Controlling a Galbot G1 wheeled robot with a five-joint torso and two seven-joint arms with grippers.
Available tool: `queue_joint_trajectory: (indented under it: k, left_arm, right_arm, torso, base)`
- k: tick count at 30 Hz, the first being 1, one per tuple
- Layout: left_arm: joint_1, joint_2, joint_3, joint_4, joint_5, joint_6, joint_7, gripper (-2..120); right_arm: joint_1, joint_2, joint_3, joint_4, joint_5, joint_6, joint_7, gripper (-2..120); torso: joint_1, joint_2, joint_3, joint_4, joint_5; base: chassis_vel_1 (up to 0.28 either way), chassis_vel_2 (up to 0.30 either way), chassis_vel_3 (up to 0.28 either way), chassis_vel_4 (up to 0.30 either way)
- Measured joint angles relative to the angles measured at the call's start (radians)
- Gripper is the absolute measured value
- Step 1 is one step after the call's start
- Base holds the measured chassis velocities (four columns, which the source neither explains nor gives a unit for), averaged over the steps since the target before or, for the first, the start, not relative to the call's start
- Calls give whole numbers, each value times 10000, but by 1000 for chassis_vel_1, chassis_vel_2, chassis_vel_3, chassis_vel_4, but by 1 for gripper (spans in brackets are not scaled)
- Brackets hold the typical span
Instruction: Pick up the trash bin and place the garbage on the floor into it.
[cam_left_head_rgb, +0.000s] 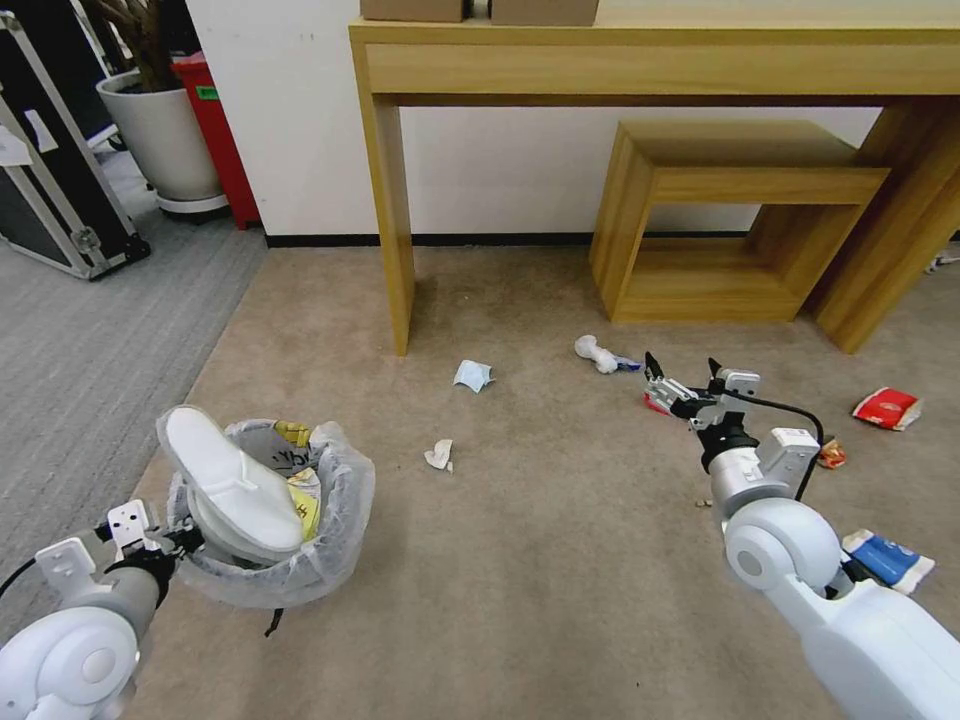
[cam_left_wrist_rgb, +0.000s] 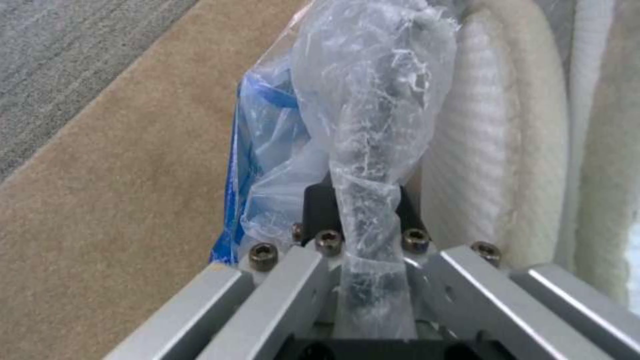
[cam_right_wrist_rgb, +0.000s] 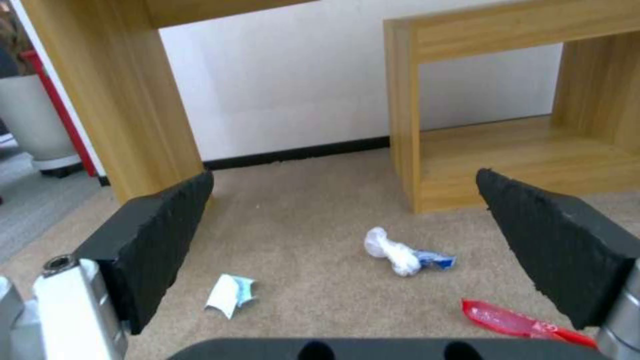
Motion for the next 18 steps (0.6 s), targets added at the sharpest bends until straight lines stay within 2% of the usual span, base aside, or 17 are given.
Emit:
queue_joint_trajectory:
  k: [8, 11, 18]
  left_arm:
    - [-40, -25, 23, 35, 17, -14, 12, 0]
    - [-50, -36, 47, 54, 34, -18, 17, 0]
    - [-49, -23, 48, 63, 41, -27, 24, 0]
  right_arm:
    - [-75, 11, -4, -73, -83, 59, -12, 100]
    - [-95, 15, 3, -91, -99, 87, -24, 100]
    - [-153, 58, 6, -157, -266, 245, -166, 100]
  torso:
    - [0, 0, 0, -1, 3]
    - [0, -1, 1, -1, 2]
    - [0, 0, -1, 1, -2]
  base:
    - [24, 25, -18, -26]
    - [122, 96, -152, -161]
    - [196, 199, -208, -191]
